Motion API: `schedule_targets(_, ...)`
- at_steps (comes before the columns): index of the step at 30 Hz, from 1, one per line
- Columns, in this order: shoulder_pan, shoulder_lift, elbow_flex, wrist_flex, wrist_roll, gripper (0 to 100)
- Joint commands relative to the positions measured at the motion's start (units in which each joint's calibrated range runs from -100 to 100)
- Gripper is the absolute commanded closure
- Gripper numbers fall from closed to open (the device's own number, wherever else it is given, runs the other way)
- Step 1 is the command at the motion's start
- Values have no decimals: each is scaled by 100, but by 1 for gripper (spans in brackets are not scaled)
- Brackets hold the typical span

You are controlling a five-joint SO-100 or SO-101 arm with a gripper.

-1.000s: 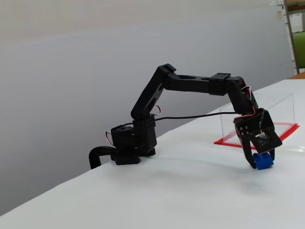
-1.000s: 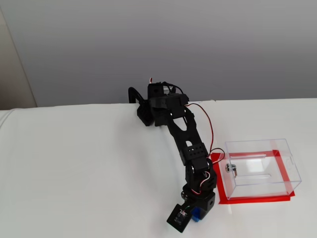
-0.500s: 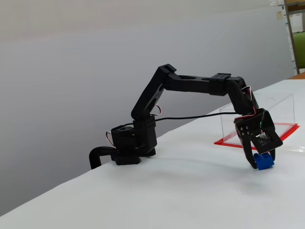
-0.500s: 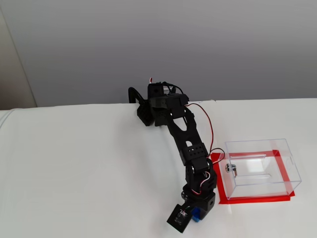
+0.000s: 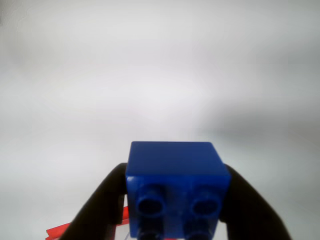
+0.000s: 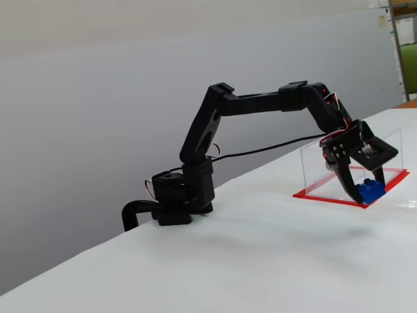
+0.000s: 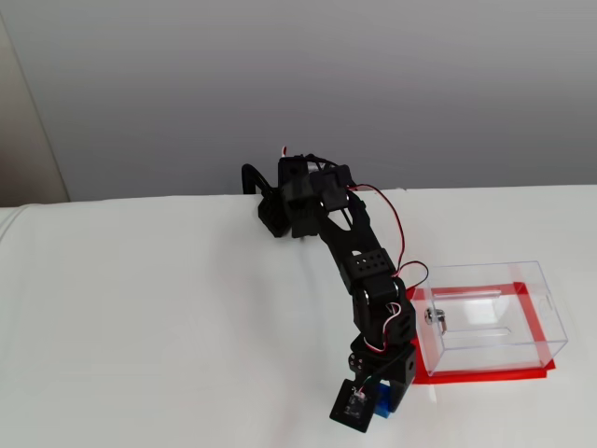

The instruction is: Pick the blue lego brick and place it into the transparent box

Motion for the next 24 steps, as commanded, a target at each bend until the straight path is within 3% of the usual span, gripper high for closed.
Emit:
schedule_targets(1, 62, -914, -392, -23, 152, 84)
schedule_targets(24, -145, -2331, -383, 429, 903, 84)
